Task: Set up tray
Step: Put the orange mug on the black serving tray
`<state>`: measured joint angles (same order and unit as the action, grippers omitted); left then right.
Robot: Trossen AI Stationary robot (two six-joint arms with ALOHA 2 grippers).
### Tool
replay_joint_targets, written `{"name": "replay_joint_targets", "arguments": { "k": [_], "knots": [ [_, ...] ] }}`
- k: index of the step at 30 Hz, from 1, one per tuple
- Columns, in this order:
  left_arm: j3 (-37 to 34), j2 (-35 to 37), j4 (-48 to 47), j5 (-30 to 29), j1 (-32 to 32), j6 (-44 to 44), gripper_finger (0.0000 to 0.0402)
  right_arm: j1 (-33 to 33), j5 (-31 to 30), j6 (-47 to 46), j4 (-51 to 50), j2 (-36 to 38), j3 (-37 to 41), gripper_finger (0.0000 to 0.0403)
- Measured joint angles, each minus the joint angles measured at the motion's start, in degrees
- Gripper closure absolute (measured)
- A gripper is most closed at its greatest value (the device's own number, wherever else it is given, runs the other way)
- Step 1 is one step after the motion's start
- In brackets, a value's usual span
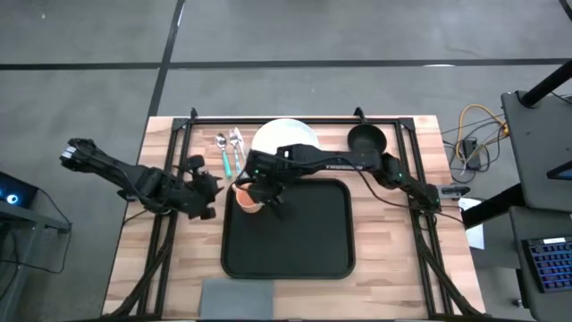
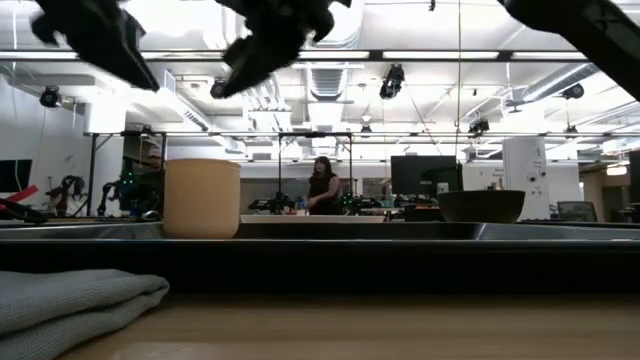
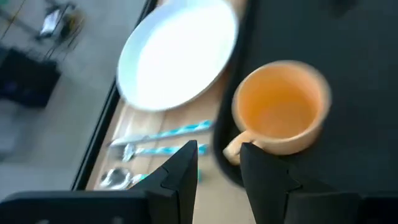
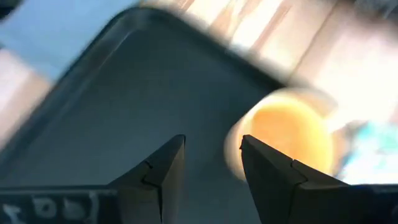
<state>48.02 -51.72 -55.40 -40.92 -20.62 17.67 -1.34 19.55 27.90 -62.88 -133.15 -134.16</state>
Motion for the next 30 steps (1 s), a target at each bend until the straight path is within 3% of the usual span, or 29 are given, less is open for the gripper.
{"name": "replay_joint_targets", "arguments": {
  "k": [4,14,19,30],
  "knots": [
    [-2.77,0.46,0.13,2.10,6.47,-2.20,0.0299,2.39,-0.24,-6.69,-5.96,-0.12,2.62,0.0253],
    [-7.49,0.14,9.96,18.49,19.98,-21.29,0.0299,11.05,-0.44,-14.69,-4.26,2.26,7.44,0.0254],
    [-7.69,-2.14,12.50,18.44,23.92,-23.08,0.0299,16.17,-1.75,-17.50,1.30,3.12,9.49,0.0254],
    [-8.32,-10.04,19.93,20.98,26.42,-28.76,0.0299,24.02,-9.04,-23.29,12.81,3.14,15.16,0.0254]
  ]
}}
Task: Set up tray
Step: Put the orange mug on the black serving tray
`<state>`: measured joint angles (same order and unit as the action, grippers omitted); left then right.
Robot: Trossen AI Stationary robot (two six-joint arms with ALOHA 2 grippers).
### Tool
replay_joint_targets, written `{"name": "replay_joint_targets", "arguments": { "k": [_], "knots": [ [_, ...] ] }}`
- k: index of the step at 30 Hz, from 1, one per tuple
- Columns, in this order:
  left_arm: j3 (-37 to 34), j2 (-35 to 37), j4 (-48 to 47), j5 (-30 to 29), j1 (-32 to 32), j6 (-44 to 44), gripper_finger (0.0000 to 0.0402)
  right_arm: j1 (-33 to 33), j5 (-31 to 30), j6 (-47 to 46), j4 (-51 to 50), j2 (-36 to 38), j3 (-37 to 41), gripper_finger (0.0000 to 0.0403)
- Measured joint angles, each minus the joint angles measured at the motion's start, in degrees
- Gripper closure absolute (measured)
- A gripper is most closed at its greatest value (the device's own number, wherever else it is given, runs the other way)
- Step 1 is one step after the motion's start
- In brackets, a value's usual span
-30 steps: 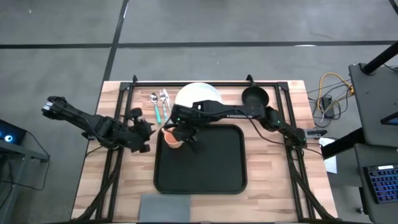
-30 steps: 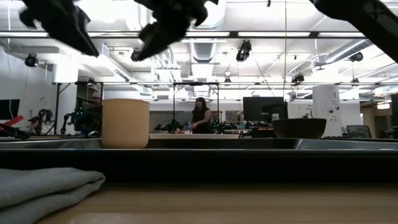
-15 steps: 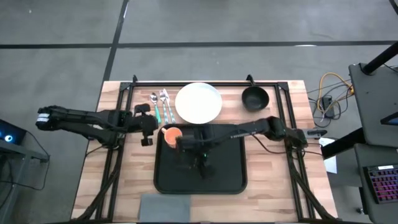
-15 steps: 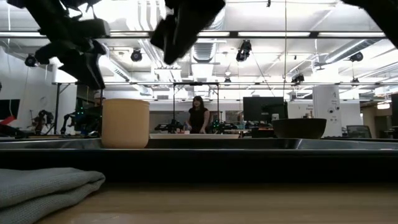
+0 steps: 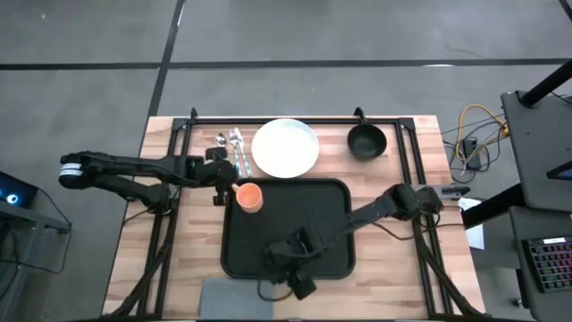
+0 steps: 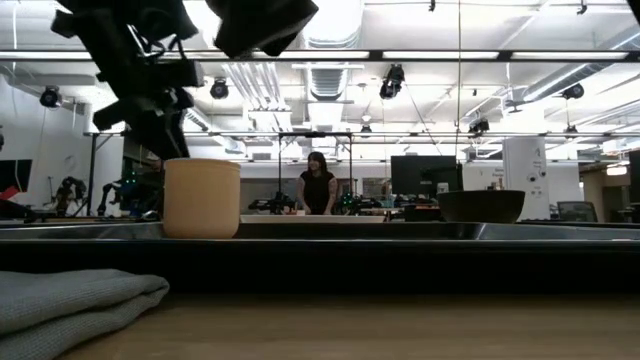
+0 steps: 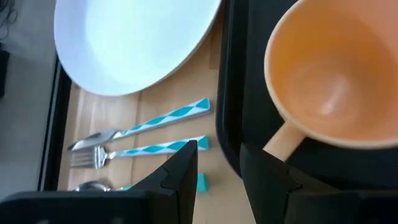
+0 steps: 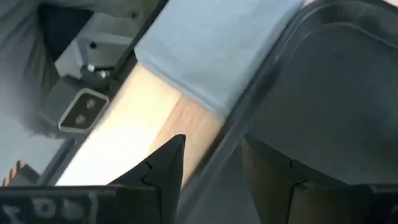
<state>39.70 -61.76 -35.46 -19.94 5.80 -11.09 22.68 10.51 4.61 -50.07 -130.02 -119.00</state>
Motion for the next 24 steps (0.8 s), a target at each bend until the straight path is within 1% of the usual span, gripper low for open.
{"name": "replay_joint_targets", "arguments": {
  "k": [7,12,15,19,24],
  "knots": [
    [-0.22,-7.52,3.08,-0.03,2.06,-2.05,0.0299,2.29,-0.23,-1.54,3.64,0.00,1.09,0.0254],
    [-0.26,-10.71,2.28,0.46,2.66,-0.19,0.0299,2.94,-0.27,-1.61,3.86,0.00,1.09,0.0254],
    [-0.27,-10.60,0.76,0.79,2.48,2.92,0.0299,2.92,-0.38,-1.57,3.67,0.00,1.09,0.0254],
    [-0.62,-8.33,-1.15,5.09,2.22,7.00,0.0299,2.97,-0.47,-1.40,3.00,0.00,1.09,0.0254],
    [-0.78,-4.85,-3.68,7.16,-0.67,11.46,0.0300,2.94,-1.82,-1.17,2.04,0.00,1.16,0.0254]
  ]
}}
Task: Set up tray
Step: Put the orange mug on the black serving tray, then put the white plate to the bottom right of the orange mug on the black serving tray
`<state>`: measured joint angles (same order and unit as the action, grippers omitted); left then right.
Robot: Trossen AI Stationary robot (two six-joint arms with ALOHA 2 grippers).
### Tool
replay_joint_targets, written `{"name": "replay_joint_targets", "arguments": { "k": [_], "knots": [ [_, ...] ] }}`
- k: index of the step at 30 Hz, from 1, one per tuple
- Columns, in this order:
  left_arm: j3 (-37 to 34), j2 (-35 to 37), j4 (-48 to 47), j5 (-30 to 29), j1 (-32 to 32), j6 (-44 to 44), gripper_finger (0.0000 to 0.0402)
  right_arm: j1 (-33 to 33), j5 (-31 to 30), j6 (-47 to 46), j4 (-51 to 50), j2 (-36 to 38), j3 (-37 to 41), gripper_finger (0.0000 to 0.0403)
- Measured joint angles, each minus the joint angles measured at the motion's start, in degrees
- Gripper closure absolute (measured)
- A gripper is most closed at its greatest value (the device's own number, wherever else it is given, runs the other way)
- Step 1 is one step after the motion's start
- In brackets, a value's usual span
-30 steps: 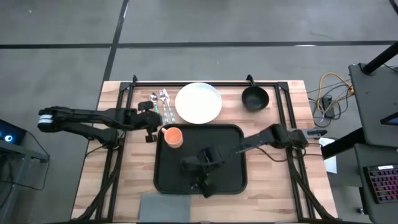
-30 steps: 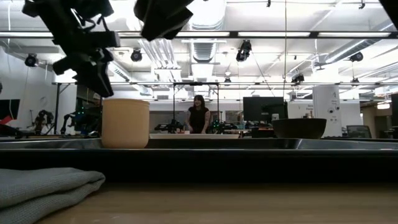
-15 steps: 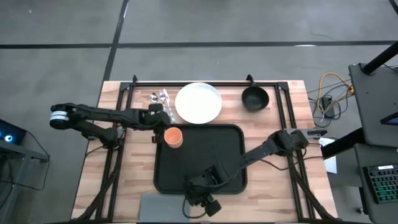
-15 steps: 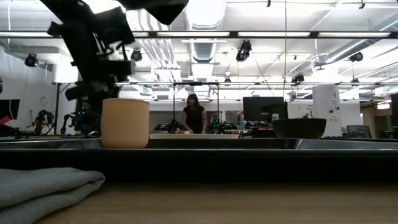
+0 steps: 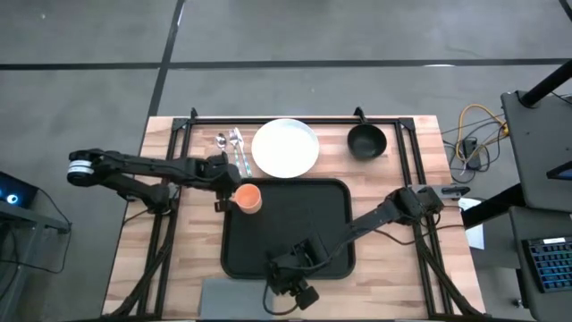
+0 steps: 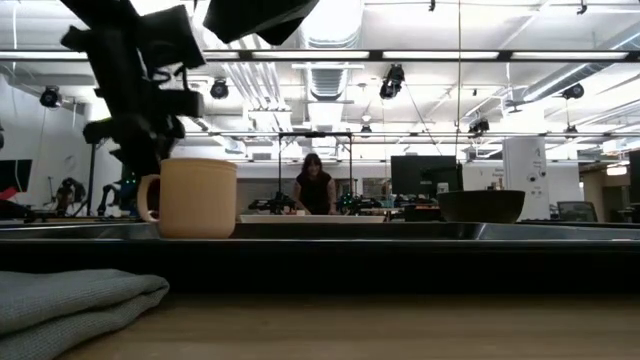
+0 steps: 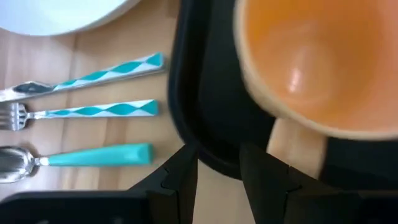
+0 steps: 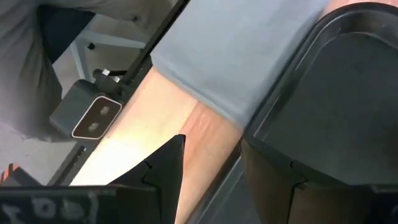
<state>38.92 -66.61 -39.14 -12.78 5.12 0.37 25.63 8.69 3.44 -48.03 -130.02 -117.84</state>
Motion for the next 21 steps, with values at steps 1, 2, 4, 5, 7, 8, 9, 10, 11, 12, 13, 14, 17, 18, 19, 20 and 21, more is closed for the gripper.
{"name": "replay_joint_targets", "arguments": {
  "k": [1,2,4,5,7,8,9,10,11,12,13,14,17,18,19,20,21],
  "knots": [
    [-0.01,0.59,-0.06,0.14,-0.89,0.68,0.0300,0.00,-0.03,0.03,-0.01,0.00,0.00,0.0254],
    [-0.01,1.16,-0.15,0.14,-1.88,1.46,0.0300,-0.01,-0.07,0.13,-0.01,0.00,0.02,0.0254],
    [-0.03,2.06,-1.47,0.20,-3.55,3.12,0.0300,-0.02,-0.07,0.36,-0.03,0.00,0.02,0.0254],
    [0.06,2.37,-1.87,0.20,-4.28,3.90,0.0300,-0.02,-0.07,0.35,-0.04,0.00,0.02,0.0254],
    [0.15,2.79,-3.20,0.18,-5.32,5.65,0.0300,0.00,-0.13,0.35,-0.08,0.00,0.06,0.0254],
    [0.15,2.98,-3.46,0.05,-5.62,6.42,0.0300,0.02,-0.19,0.29,-0.13,0.00,0.07,0.0254],
    [0.15,3.24,-3.48,-0.64,-5.86,7.02,0.0300,0.02,-0.30,0.16,-0.13,0.00,0.07,0.0254],
    [0.16,3.47,-3.85,-2.33,-5.92,7.36,0.0300,0.02,-0.66,-0.01,-0.18,0.00,0.09,0.0254],
    [0.19,3.95,-4.70,-4.70,-5.90,7.50,0.0300,0.02,-1.99,-0.33,-0.25,0.00,0.11,0.0255],
    [0.36,4.43,-5.86,-7.59,-5.88,7.89,0.0300,0.03,-4.53,-0.85,-0.64,0.01,0.11,0.0255],
    [0.78,4.85,-6.55,-11.05,-5.88,8.53,0.0300,0.04,-8.04,-1.77,-1.63,0.03,0.11,0.0255],
    [1.44,5.52,-6.97,-14.16,-5.86,9.31,0.0300,0.04,-12.73,-3.10,-2.89,0.08,0.11,0.0255],
    [3.60,7.79,-7.85,-16.74,-5.86,10.29,0.0300,0.02,-30.49,-9.22,-9.88,0.70,0.11,0.0255],
    [4.45,8.62,-7.77,-15.87,-5.86,10.33,0.0300,-0.08,-34.90,-10.94,-12.08,1.02,0.13,0.0255],
    [5.33,9.43,-7.74,-14.58,-5.86,10.59,0.0300,-0.15,-38.51,-12.56,-13.99,1.31,0.19,0.0255],
    [6.17,10.33,-7.68,-13.05,-5.86,10.92,0.0300,-0.15,-40.62,-14.12,-15.36,1.68,0.35,0.0255],
    [6.95,11.08,-7.56,-11.25,-5.86,11.24,0.0300,-0.14,-41.75,-15.81,-16.56,2.10,0.66,0.0255]
  ]
}}
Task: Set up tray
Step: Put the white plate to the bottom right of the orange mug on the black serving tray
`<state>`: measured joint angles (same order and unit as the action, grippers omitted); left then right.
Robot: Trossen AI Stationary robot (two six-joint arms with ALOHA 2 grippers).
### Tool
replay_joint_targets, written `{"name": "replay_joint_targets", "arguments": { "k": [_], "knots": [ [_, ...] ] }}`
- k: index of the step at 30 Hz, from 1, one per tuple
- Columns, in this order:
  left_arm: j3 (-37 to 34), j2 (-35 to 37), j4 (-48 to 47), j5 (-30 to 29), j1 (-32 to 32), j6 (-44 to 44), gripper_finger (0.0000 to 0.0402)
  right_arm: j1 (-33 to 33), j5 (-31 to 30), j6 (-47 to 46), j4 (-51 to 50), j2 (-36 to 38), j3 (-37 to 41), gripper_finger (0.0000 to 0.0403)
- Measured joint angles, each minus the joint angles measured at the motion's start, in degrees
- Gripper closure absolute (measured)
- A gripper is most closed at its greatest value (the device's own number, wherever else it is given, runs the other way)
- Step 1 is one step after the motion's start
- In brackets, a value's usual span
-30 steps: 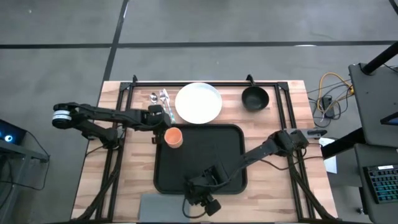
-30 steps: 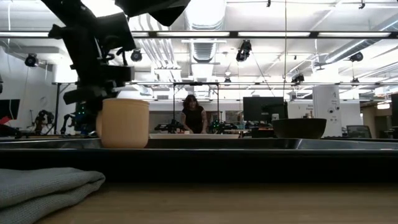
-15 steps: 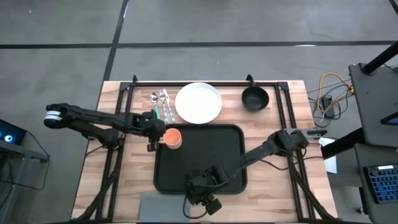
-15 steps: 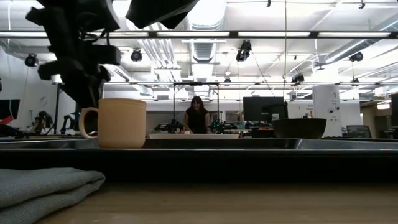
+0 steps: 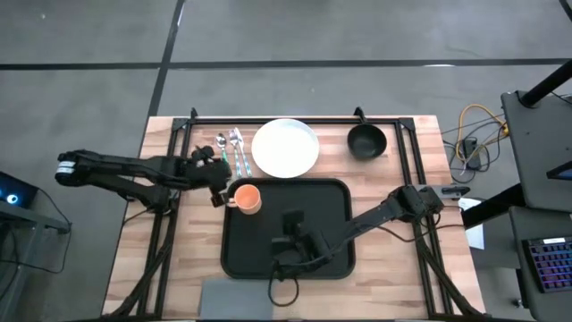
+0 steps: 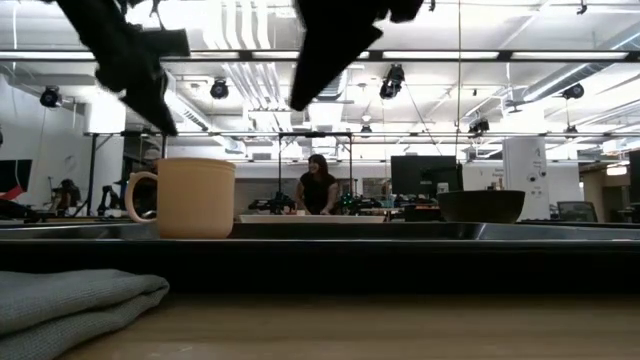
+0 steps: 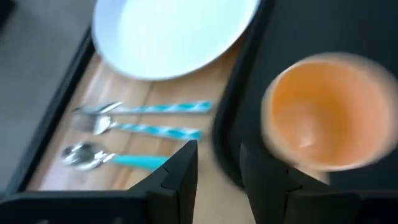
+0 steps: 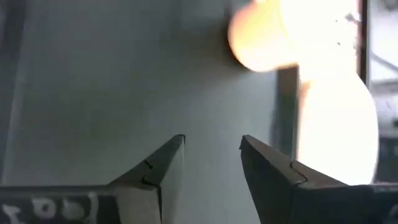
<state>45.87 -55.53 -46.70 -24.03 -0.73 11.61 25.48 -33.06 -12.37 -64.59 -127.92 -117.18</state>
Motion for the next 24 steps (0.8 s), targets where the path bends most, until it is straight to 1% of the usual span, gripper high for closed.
{"name": "replay_joint_targets", "arguments": {
  "k": [2,5,9,12,14,17,19,21,24],
  "knots": [
    [1.18,1.53,0.13,3.11,0.00,0.78,0.0300,-0.07,-0.15,-3.48,-1.23,0.57,0.68,0.0255],
    [2.33,3.21,0.34,6.66,-0.11,1.59,0.0300,-0.11,-0.87,-6.85,-2.71,2.51,4.02,0.0255],
    [3.17,4.55,0.42,7.98,-1.07,1.10,0.0300,-0.47,-9.23,-10.32,-1.75,6.71,10.92,0.0255],
    [3.17,5.35,0.57,8.07,-1.14,1.09,0.0300,-2.04,-11.96,-10.37,4.80,12.00,16.91,0.0255],
    [3.01,5.73,0.56,8.04,-1.11,1.44,0.0300,-4.21,-12.13,-9.85,9.54,16.25,20.17,0.0255],
    [2.97,5.68,0.77,8.02,-1.14,1.42,0.0300,-8.62,-12.17,-9.87,11.34,22.83,23.86,0.0255],
    [2.95,5.19,1.67,7.52,-1.10,0.88,0.0300,-12.31,-11.75,-10.33,14.49,27.68,26.34,0.0255],
    [2.97,4.93,3.31,7.21,-1.11,0.73,0.0300,-16.66,-10.59,-10.42,20.05,31.98,28.90,0.0255],
    [2.97,4.19,5.05,7.14,-1.11,0.73,0.0300,-24.70,-7.14,-10.59,26.87,36.73,32.54,0.0255]
  ]
}}
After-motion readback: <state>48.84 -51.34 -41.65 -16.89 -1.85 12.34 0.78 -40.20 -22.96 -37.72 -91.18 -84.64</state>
